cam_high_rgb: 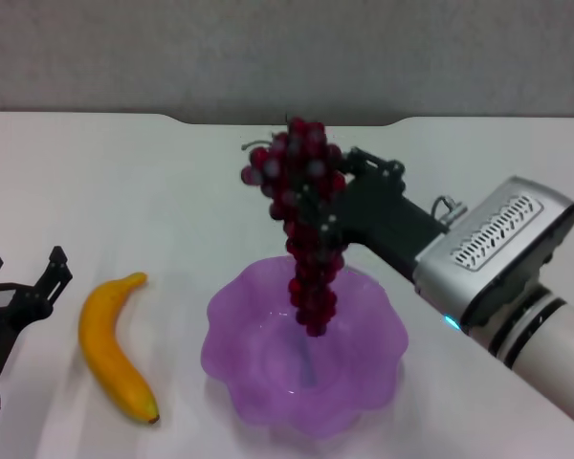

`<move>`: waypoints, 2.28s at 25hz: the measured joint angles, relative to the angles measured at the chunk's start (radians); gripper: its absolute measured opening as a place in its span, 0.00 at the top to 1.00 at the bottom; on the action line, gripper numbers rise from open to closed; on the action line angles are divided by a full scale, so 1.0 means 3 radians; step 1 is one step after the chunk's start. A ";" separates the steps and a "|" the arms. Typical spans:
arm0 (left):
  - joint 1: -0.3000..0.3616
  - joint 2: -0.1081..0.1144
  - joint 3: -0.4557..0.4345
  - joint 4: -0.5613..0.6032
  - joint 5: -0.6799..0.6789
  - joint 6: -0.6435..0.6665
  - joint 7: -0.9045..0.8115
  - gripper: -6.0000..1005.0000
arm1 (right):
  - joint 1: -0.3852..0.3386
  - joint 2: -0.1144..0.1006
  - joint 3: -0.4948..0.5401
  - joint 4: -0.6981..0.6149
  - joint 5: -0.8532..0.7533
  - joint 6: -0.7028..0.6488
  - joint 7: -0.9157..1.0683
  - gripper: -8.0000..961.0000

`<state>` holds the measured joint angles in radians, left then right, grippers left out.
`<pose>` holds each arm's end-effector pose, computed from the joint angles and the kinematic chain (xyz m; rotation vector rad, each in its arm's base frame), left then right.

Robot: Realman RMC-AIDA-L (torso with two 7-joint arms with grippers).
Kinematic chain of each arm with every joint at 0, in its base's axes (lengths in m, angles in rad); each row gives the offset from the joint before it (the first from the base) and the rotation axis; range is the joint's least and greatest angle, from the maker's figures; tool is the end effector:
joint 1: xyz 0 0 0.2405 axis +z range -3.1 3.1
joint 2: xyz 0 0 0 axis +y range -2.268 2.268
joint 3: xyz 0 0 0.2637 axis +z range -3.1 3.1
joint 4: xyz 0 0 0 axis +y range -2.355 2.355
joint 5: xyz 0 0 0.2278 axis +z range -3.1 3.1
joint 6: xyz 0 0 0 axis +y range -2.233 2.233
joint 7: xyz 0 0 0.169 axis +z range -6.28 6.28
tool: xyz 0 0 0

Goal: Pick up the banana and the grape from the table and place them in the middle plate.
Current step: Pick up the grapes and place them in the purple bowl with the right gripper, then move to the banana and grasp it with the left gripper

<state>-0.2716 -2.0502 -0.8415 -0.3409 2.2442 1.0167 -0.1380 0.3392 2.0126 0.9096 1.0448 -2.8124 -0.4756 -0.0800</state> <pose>-0.3776 0.3302 -0.0432 -1.5370 -0.7678 -0.6359 0.1499 0.3736 -0.1104 -2.1358 0.1765 0.7094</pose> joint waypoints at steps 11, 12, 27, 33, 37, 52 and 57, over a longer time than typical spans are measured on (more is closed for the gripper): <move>0.0004 -0.0001 -0.0002 0.0000 0.0000 -0.0004 0.0000 0.11 | 0.0165 0.0000 -0.0196 -0.0615 0.0000 0.0093 0.0744 0.58; 0.0005 -0.0001 -0.0002 0.0000 0.0000 -0.0005 0.0000 0.11 | 0.0180 0.0000 -0.0219 -0.0615 0.0000 0.0163 0.0750 0.58; -0.0004 0.0003 -0.0002 0.0001 0.0000 -0.0035 0.0000 0.11 | 0.0433 0.0004 -0.0465 -0.0575 -0.0001 0.1168 0.1129 0.59; -0.0004 0.0003 -0.0002 0.0001 0.0000 -0.0039 0.0000 0.11 | 0.0306 -0.0012 -0.0409 -0.0622 -0.0034 0.0851 0.1106 0.59; 0.0010 0.0003 -0.0005 0.0002 0.0000 -0.0040 0.0000 0.11 | 0.0218 -0.0014 -0.0385 -0.0641 -0.0043 0.0622 0.1000 0.59; 0.0005 0.0003 -0.0012 -0.0009 0.0000 -0.0038 0.0000 0.11 | 0.0074 0.0000 -0.0201 -0.1241 0.0081 -0.0594 0.1017 0.09; 0.0007 0.0003 -0.0012 -0.0019 0.0000 -0.0037 -0.0006 0.11 | -0.0038 -0.0001 -0.0063 -0.1588 0.0269 -0.1268 0.1068 0.07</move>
<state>-0.2695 -2.0494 -0.8452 -0.3466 2.2442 1.0055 -0.1398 0.3277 2.0124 0.8906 0.5683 -2.7317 -0.8561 0.2403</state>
